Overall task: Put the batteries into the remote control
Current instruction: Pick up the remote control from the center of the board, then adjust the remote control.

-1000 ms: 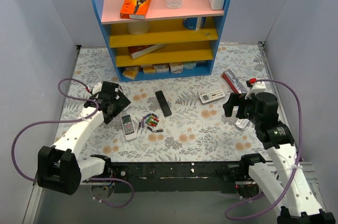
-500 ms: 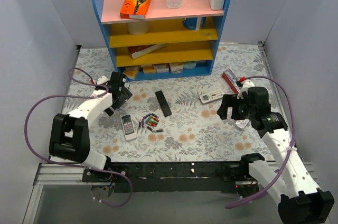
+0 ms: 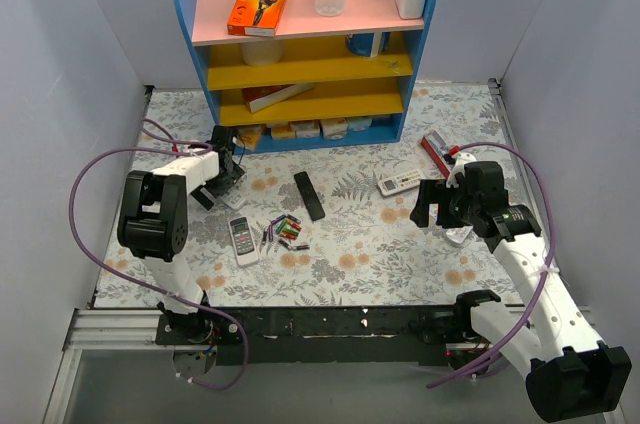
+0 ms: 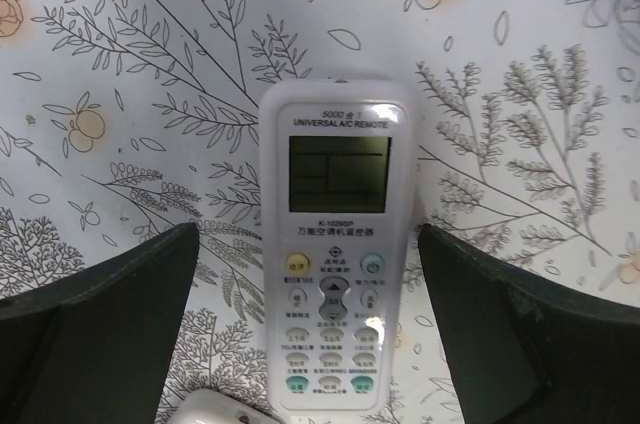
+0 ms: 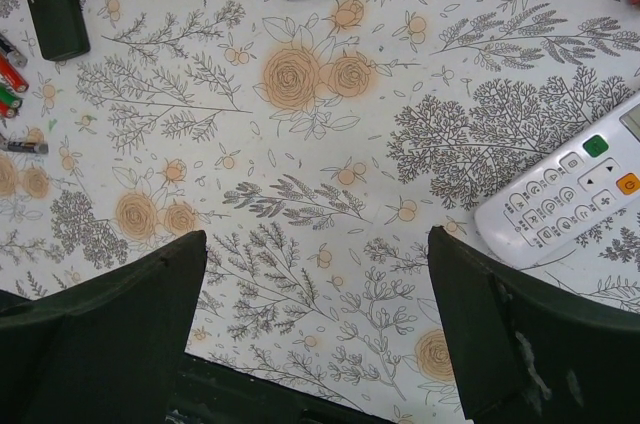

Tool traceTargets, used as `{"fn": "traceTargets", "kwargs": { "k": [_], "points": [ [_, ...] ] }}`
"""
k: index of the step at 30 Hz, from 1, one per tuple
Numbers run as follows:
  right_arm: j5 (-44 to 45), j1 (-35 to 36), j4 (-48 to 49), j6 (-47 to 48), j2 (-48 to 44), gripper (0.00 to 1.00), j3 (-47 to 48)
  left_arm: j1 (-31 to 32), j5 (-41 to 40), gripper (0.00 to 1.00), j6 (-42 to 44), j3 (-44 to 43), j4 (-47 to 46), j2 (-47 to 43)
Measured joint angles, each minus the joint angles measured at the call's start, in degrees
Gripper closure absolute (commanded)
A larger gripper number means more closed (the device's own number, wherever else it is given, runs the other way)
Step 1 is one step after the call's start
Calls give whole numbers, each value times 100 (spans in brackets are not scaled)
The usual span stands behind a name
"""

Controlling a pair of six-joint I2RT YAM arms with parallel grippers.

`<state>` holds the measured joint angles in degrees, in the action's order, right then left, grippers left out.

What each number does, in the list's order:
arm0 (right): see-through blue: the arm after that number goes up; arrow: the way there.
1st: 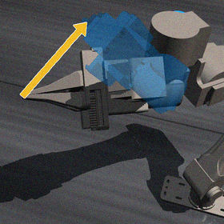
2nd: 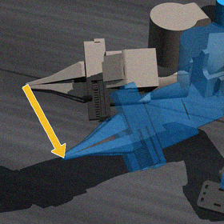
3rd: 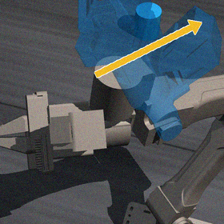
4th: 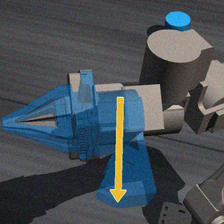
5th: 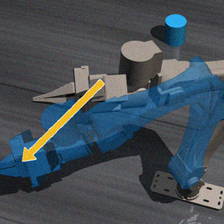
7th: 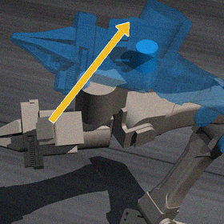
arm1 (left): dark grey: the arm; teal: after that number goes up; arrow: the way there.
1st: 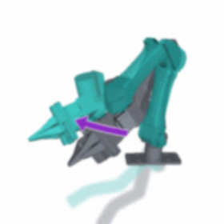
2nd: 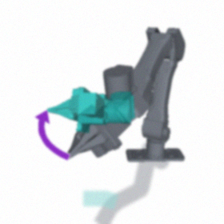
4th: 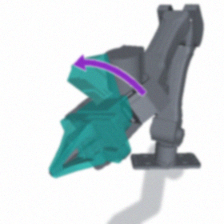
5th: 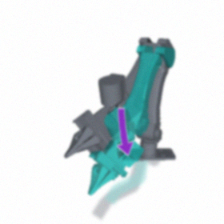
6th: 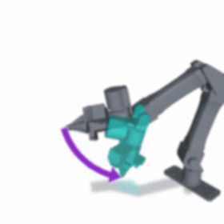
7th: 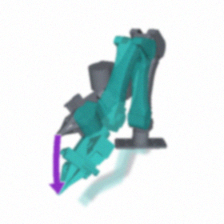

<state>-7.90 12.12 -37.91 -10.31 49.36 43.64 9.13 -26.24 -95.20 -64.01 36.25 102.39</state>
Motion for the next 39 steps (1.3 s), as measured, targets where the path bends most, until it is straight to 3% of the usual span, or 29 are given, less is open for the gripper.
{"fn": "traceTargets", "kwargs": {
  "k": [5,17,21,26,32,39],
  "points": [
    [-4,2,-17,-26,2,2,0,-11,-66,26,61,-125,83,155],
    [-295,2,87,-315,9,2,-48,-11,197,78,411,160,-37,-94],
    [-599,0,356,-496,13,2,-210,-13,511,84,647,350,-33,-461],
    [-1287,24,970,-916,11,2,-535,11,1132,85,946,470,-240,-1370],
    [-1974,109,1773,-1484,-48,2,-905,140,2323,85,1141,726,-892,-2658],
    [-2579,208,2745,-2094,-225,2,-1137,586,3836,84,1008,1279,-1873,-3534]
  ]
}}
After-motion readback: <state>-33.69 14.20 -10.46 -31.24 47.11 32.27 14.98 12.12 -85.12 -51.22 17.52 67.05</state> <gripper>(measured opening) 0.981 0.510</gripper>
